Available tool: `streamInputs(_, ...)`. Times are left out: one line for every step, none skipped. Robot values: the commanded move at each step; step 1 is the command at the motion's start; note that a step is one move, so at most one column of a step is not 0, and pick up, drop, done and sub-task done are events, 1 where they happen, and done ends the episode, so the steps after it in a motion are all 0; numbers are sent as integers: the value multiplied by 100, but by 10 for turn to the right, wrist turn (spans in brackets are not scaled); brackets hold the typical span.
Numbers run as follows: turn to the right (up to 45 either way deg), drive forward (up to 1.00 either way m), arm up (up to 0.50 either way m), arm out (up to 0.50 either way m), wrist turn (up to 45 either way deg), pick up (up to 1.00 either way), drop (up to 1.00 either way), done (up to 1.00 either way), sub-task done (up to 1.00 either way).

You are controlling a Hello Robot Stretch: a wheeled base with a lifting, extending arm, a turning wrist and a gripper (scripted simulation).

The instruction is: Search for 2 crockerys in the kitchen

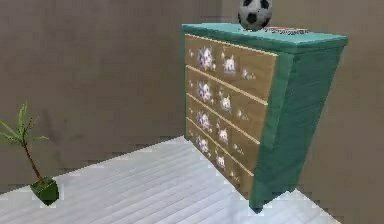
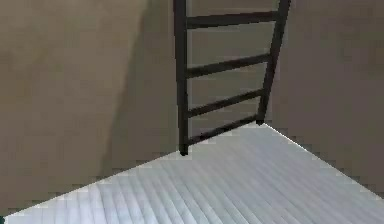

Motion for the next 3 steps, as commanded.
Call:
streamInputs(-450, 0, 0, 0, 0, 0, 0, 0, 0)
streamInputs(-450, 0, 0, 0, 0, 0, 0, 0, 0)
streamInputs(-450, 0, 0, 0, 0, 0, 0, 0, 0)
